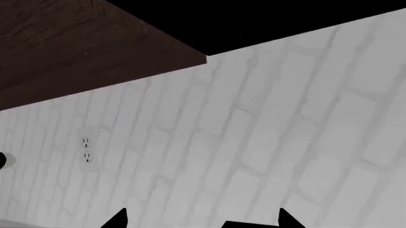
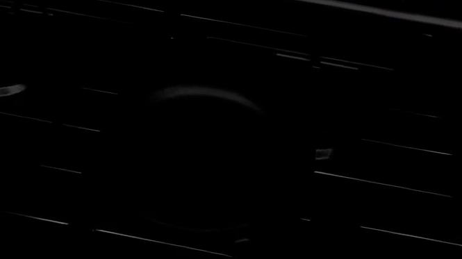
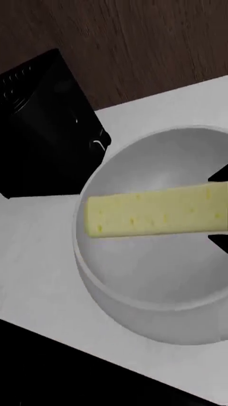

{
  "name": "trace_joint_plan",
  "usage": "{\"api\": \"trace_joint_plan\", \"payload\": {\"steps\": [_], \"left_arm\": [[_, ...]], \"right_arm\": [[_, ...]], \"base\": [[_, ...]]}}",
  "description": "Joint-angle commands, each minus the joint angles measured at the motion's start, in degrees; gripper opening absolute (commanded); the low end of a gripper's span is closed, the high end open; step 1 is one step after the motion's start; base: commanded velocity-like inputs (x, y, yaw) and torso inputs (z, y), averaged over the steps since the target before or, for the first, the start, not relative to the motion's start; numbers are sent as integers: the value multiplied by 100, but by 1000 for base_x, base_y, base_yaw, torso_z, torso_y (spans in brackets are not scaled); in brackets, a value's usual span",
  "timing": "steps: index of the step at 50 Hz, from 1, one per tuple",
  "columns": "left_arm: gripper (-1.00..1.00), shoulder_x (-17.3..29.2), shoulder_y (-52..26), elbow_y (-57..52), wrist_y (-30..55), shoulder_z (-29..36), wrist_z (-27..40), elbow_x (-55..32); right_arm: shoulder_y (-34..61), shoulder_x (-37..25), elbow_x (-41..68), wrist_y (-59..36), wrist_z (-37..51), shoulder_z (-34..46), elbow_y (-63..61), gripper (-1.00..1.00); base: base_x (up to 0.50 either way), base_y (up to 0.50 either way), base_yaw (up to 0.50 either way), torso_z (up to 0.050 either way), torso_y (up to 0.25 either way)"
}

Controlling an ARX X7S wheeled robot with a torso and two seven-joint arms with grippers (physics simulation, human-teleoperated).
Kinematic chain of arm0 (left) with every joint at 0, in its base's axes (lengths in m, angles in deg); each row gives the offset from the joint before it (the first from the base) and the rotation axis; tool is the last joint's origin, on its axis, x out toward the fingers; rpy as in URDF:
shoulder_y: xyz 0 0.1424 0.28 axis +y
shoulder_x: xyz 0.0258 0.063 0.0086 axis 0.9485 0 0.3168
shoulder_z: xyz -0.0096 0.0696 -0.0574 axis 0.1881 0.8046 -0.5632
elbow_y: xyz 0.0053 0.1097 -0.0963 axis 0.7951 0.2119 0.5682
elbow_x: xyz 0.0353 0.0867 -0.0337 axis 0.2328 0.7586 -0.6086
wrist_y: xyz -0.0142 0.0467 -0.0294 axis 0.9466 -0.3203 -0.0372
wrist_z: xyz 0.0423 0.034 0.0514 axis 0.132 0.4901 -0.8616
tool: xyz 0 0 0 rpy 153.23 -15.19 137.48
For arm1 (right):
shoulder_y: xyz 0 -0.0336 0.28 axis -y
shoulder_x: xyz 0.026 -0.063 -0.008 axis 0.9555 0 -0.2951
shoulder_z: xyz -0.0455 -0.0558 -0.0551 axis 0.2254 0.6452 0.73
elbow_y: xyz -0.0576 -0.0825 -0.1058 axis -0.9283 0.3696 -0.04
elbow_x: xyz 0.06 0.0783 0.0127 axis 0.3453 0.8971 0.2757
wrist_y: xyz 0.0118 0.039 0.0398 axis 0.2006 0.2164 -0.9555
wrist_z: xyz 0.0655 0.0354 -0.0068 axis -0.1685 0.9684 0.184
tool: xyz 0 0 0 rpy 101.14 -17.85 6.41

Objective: Pick the butter stick from the pan and place it in the bowl.

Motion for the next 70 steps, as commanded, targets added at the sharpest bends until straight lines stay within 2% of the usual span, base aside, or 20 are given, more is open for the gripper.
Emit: {"api": "trace_joint_plan", "payload": {"steps": [1,6,10,20,30,45,46,64,70], "left_arm": [[100,-414,657,12,-14,-92,-58,54],[100,-400,682,-28,29,-110,-40,40],[100,-387,704,-68,55,-134,-34,21],[100,-378,765,-18,4,-152,36,-21],[100,-372,804,-48,42,-138,85,-45],[100,-362,837,-117,116,-56,149,-63],[100,-359,845,-128,117,-66,153,-68],[100,-309,886,-363,318,-39,180,-82],[100,-295,839,-392,351,-7,181,-103]], "right_arm": [[165,5,-1303,-59,-1037,266,-209,-100],[50,18,-1663,-59,-1273,350,-263,-100],[304,123,-1827,-59,-1337,745,-215,-100],[459,506,-1607,-59,-932,1285,-52,-100],[459,865,-1281,-57,-557,1472,114,-100],[308,950,-1046,-35,-174,1422,339,-100],[337,932,-1039,-42,-175,1430,321,100],[422,915,-861,-51,25,1122,455,100],[461,900,-1253,-57,-379,812,361,100]], "base": [[0,-8,0,-12,-10],[0,-8,-6,-12,-9],[0,-7,-3,-12,-9],[0,-7,-3,-12,-10],[0,-6,-2,-13,-10],[-1,-6,-2,-14,-10],[0,-8,0,-14,-11],[-4,-4,-1,-14,-11],[-3,-3,0,-14,-11]]}}
